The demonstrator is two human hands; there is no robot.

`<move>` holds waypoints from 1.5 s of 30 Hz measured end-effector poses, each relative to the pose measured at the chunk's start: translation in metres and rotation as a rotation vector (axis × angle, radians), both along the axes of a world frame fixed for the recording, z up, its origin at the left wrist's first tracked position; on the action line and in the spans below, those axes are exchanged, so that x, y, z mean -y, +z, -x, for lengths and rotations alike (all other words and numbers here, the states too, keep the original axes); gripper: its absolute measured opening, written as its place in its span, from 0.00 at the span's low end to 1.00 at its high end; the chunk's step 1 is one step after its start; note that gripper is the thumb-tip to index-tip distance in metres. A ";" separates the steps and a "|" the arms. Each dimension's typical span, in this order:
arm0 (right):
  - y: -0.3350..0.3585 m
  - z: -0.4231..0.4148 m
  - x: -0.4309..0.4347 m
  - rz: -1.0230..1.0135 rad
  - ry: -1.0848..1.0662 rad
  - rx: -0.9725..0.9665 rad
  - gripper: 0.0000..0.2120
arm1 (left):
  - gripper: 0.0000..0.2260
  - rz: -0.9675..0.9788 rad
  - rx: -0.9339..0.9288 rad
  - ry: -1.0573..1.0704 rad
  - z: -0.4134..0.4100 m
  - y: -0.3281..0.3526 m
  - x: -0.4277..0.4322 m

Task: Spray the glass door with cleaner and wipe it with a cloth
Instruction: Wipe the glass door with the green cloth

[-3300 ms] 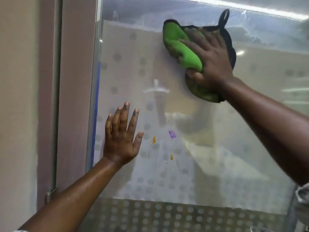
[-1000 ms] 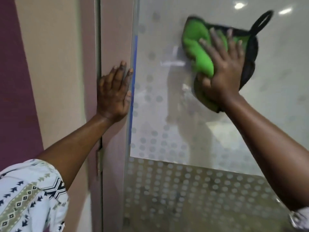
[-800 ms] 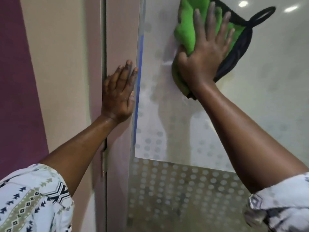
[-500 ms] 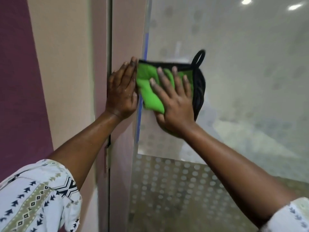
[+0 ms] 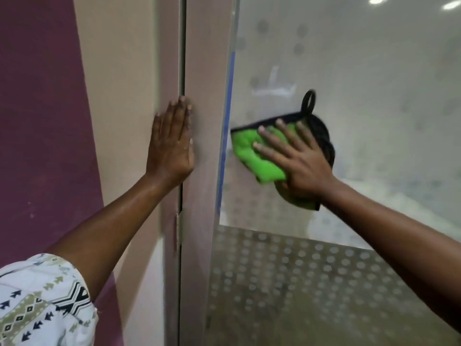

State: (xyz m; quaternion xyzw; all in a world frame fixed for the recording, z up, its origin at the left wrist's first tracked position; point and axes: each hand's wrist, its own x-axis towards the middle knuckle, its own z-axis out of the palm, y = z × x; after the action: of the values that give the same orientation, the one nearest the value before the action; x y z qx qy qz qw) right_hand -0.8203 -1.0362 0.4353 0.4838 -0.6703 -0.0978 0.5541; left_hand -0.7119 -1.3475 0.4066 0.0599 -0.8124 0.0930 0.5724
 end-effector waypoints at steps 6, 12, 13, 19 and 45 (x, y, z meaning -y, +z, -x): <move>0.121 -0.028 0.075 0.498 -0.117 0.150 0.42 | 0.32 0.026 0.026 -0.033 0.005 -0.019 0.011; 0.075 -0.040 0.135 0.279 -0.045 0.080 0.38 | 0.33 0.071 -0.025 -0.073 0.009 -0.017 0.018; 0.055 -0.037 0.136 0.227 -0.004 0.056 0.38 | 0.32 0.076 -0.036 -0.087 0.008 -0.017 0.019; -0.077 -0.029 0.127 0.127 0.128 0.121 0.37 | 0.32 0.086 -0.029 -0.125 0.008 -0.017 0.023; 0.084 0.024 -0.070 -0.069 -0.051 -0.019 0.31 | 0.32 0.041 0.054 -0.012 0.005 -0.019 0.013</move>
State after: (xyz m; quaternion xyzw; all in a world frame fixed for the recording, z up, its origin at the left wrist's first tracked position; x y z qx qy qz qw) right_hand -0.8442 -0.9666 0.5191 0.4846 -0.6735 -0.1396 0.5405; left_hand -0.7174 -1.3602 0.3871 0.0406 -0.8260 0.1080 0.5518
